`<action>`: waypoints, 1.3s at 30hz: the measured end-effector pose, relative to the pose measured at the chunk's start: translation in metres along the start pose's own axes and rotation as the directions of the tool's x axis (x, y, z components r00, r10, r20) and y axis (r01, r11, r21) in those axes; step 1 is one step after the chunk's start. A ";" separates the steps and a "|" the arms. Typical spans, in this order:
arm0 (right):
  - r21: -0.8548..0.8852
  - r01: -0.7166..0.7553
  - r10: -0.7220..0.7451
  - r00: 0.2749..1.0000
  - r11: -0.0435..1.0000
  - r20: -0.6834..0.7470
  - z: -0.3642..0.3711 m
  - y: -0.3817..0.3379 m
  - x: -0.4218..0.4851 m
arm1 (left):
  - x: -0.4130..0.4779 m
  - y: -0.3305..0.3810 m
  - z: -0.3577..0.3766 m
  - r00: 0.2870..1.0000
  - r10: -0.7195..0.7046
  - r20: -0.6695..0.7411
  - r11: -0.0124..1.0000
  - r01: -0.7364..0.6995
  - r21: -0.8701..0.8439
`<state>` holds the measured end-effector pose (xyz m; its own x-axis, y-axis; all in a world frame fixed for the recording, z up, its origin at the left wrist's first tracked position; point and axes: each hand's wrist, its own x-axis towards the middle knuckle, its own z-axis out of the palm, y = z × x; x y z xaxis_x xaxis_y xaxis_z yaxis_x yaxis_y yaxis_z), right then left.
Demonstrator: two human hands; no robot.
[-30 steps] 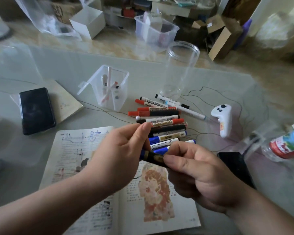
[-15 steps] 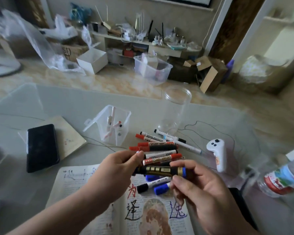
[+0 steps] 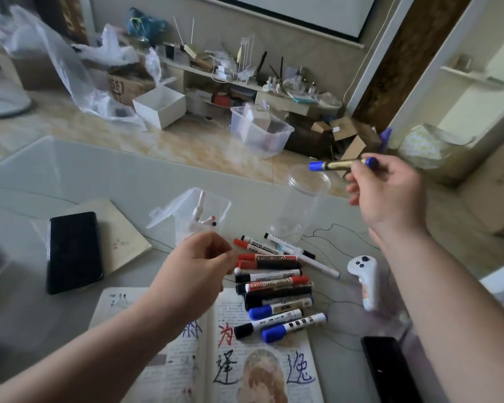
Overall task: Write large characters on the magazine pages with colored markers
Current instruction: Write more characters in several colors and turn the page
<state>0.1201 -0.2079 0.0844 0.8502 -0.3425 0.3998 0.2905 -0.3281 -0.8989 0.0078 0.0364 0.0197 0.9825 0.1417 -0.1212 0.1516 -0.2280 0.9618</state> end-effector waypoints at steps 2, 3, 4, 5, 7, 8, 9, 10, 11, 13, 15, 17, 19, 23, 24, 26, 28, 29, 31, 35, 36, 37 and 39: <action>-0.027 -0.085 0.086 0.996 0.996 0.012 0.010 0.011 0.014 | -0.001 -0.001 0.002 1.000 -0.004 0.005 1.000 0.004 0.009; -0.035 -0.133 0.134 0.990 0.990 0.031 0.012 0.014 0.016 | -0.001 0.000 0.003 1.000 -0.007 0.007 1.000 0.007 0.006; -0.047 -0.179 0.182 0.982 0.983 0.054 0.014 0.016 0.017 | -0.001 0.001 0.003 1.000 -0.008 0.009 1.000 0.008 0.004; -0.067 -0.220 0.225 0.972 0.973 0.068 0.013 0.018 0.015 | -0.001 0.002 0.002 1.000 -0.006 0.010 1.000 0.006 0.009; -0.134 -0.253 0.264 0.962 0.958 0.068 0.008 0.019 0.004 | 0.000 0.003 0.002 1.000 0.007 0.013 0.999 -0.007 0.039; -0.179 -0.237 0.254 0.964 0.955 0.076 0.003 0.020 -0.004 | 0.001 0.004 0.001 1.000 0.015 0.016 0.998 -0.016 0.059; -0.247 -0.209 0.242 0.964 0.946 0.109 -0.002 0.021 -0.015 | 0.002 0.004 0.001 1.000 0.021 0.020 0.996 -0.022 0.089; -0.342 -0.171 0.242 0.954 0.924 0.176 -0.008 0.023 -0.028 | 0.002 0.003 0.000 0.999 0.024 0.029 0.989 -0.028 0.145; -0.462 -0.117 0.265 0.926 0.879 0.269 -0.014 0.027 -0.042 | 0.001 0.001 0.000 0.998 0.023 0.052 0.972 -0.035 0.231; -0.694 0.038 0.374 0.821 0.719 0.432 -0.029 0.040 -0.073 | -0.002 -0.003 -0.001 0.991 -0.011 0.134 0.900 -0.049 0.433; -0.795 0.229 0.427 0.742 0.562 0.516 -0.043 0.058 -0.103 | -0.006 -0.009 -0.001 0.973 -0.069 0.219 0.784 -0.083 0.615; -0.764 0.379 0.380 0.699 0.522 0.606 -0.051 0.073 -0.128 | -0.010 -0.015 0.001 0.946 -0.144 0.291 0.646 -0.132 0.752; -0.716 0.457 0.339 0.659 0.528 0.671 -0.055 0.086 -0.142 | -0.014 -0.021 0.003 0.911 -0.225 0.344 0.548 -0.174 0.818; -0.712 0.492 0.309 0.666 0.501 0.678 -0.047 0.098 -0.154 | -0.020 -0.030 0.005 0.869 -0.314 0.382 0.456 -0.215 0.864; -0.715 0.510 0.309 0.664 0.478 0.681 -0.045 0.099 -0.156 | -0.021 -0.032 0.004 0.867 -0.320 0.382 0.444 -0.219 0.869; -0.693 0.558 0.303 0.635 0.456 0.710 -0.043 0.099 -0.157 | -0.025 -0.033 0.001 0.865 -0.328 0.380 0.424 -0.225 0.877; -0.628 0.611 0.267 0.580 0.482 0.770 -0.045 0.095 -0.157 | -0.028 -0.035 -0.002 0.866 -0.315 0.388 0.420 -0.239 0.875; -0.587 0.632 0.244 0.548 0.506 0.800 -0.047 0.091 -0.157 | -0.029 -0.036 -0.003 0.870 -0.287 0.402 0.429 -0.258 0.866; -0.521 0.597 0.216 0.507 0.610 0.834 -0.050 0.075 -0.161 | -0.032 -0.036 -0.003 0.866 -0.206 0.456 0.482 -0.316 0.817; -0.398 0.156 0.265 0.527 0.904 0.808 -0.047 0.021 -0.175 | -0.043 -0.030 0.001 0.782 -0.061 0.621 0.638 -0.448 0.626; -0.361 0.092 0.255 0.550 0.928 0.796 -0.048 0.012 -0.178 | -0.047 -0.027 0.002 0.761 -0.042 0.648 0.672 -0.458 0.582; -0.327 0.043 0.243 0.579 0.944 0.778 -0.048 0.005 -0.180 | -0.050 -0.025 0.003 0.742 -0.026 0.670 0.712 -0.456 0.534; -0.236 -0.109 0.249 0.642 0.966 0.725 -0.049 -0.004 -0.185 | -0.054 -0.021 0.003 0.715 0.003 0.699 0.790 -0.430 0.437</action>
<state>-0.0600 -0.1859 0.0225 0.9367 0.3363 -0.0973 0.0847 -0.4873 -0.8691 -0.0481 0.0304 0.0053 0.7793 -0.5724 -0.2553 -0.2555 -0.6621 0.7045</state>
